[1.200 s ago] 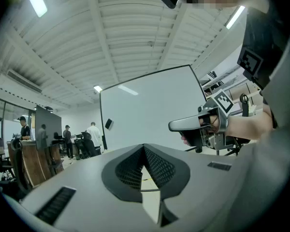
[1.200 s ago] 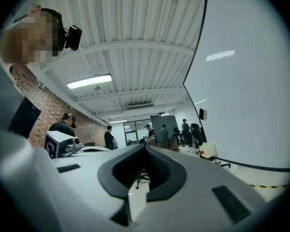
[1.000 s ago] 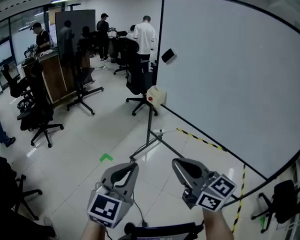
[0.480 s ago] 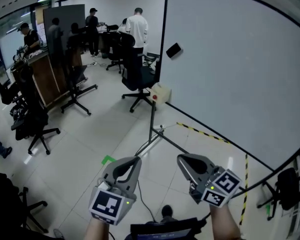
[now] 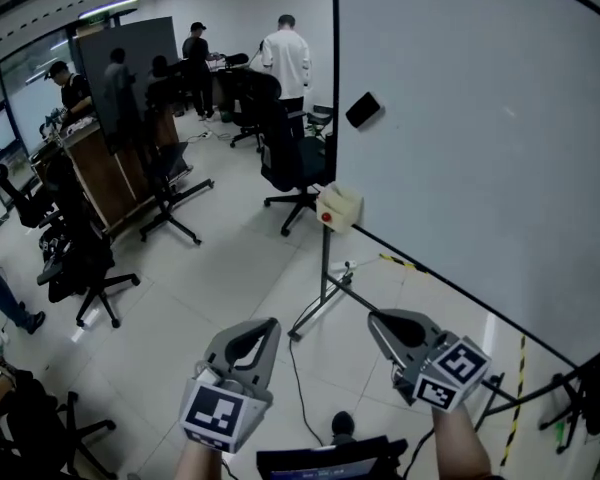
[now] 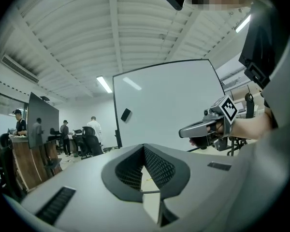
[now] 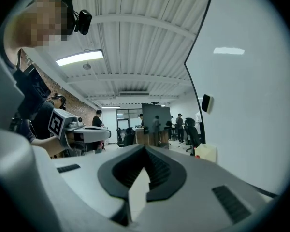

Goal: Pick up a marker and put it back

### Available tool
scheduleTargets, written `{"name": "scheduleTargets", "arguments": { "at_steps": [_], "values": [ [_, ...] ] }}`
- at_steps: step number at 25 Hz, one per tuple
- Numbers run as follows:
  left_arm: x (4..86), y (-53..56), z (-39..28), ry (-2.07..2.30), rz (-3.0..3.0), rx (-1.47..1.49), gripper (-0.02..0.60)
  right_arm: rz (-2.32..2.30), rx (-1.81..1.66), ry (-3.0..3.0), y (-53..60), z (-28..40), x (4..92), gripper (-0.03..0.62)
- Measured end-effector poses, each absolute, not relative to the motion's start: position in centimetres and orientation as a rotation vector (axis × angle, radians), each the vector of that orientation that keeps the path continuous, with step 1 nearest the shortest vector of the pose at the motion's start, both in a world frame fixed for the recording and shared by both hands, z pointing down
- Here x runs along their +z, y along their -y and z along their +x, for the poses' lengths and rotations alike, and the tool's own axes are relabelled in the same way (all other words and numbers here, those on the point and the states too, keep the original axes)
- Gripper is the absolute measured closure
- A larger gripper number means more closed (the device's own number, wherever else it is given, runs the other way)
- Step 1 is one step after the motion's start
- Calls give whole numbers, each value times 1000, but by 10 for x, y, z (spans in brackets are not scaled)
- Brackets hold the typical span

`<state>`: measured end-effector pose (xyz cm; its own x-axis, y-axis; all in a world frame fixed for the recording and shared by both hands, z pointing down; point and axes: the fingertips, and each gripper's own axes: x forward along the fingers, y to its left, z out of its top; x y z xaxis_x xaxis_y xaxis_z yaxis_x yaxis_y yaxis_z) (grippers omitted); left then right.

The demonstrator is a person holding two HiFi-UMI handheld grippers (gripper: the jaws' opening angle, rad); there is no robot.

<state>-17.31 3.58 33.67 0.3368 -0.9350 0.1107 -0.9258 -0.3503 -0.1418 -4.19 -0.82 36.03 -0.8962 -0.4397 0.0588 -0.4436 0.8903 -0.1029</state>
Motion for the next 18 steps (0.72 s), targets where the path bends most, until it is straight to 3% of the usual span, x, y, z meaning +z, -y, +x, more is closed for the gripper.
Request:
{"name": "scheduleTargets", "arguments": {
  "at_steps": [10, 14, 18],
  "values": [
    [334, 86, -162, -1839, -2460, -297, 581, 566, 135, 2998, 141, -41, 368, 580],
    [337, 114, -188, -1920, -2400, -328, 581, 487, 250, 3017, 183, -56, 375, 580],
    [345, 143, -217, -1957, -2377, -323, 581, 496, 126, 2951, 218, -79, 384, 580]
  ]
}}
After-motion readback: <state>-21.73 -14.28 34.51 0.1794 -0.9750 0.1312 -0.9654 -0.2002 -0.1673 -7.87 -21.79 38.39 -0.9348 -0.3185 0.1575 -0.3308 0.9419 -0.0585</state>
